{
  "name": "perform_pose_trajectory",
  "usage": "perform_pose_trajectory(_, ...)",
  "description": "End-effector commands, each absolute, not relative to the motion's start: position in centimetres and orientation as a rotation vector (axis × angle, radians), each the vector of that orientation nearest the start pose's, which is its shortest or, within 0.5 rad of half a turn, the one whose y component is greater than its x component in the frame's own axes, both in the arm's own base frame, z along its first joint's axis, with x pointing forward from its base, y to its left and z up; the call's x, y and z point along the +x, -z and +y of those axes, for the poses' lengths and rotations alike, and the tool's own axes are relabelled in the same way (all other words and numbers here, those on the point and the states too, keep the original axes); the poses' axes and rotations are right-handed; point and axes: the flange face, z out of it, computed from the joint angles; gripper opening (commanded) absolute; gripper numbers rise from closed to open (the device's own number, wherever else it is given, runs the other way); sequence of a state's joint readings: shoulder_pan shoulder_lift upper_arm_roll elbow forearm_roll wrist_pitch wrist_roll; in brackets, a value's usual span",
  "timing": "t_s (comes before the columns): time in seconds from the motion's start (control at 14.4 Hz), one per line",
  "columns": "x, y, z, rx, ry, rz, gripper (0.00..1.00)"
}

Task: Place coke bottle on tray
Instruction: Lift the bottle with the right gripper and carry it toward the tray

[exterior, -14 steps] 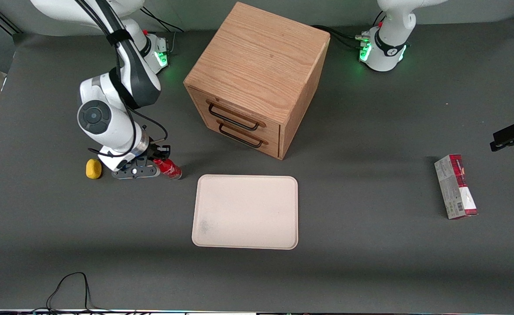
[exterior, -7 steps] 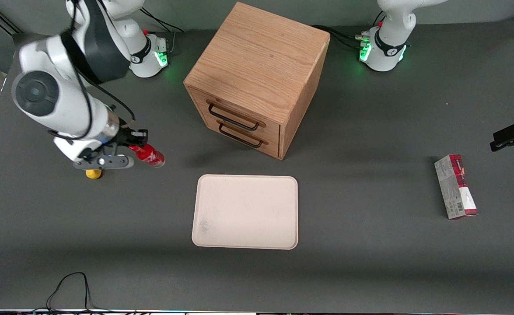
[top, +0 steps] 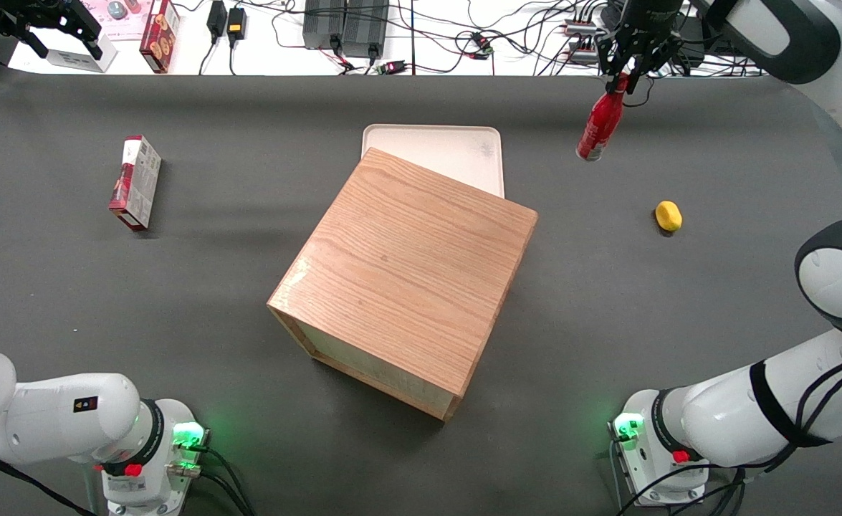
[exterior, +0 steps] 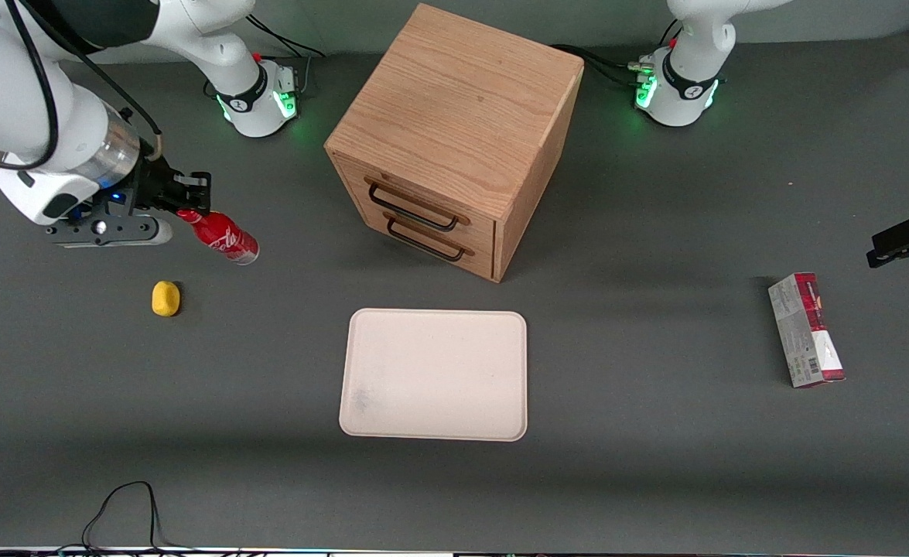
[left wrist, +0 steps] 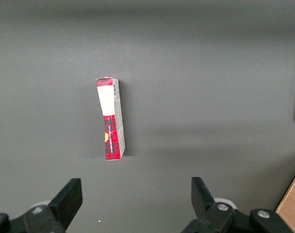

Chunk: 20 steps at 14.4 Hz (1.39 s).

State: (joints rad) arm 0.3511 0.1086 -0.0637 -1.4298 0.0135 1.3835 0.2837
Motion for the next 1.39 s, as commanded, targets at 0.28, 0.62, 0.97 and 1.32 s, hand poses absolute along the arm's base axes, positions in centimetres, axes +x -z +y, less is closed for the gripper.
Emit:
perform_pose_trajectory(0.28,61.0,-60.4,21.1,-3.114,-0.169,-0.014,0.00)
perform_pose_trajectory(0.62,65.0,-57.2,25.3,-3.093,-0.145,0.017,0.00)
perform_pose_trajectory(0.97,64.8,-56.6,28.4,-3.088,-0.109,0.001,0.00)
perform_pose_trajectory(1.32,66.3,-53.0,29.5,-3.118,-0.091,-0.007,0.00)
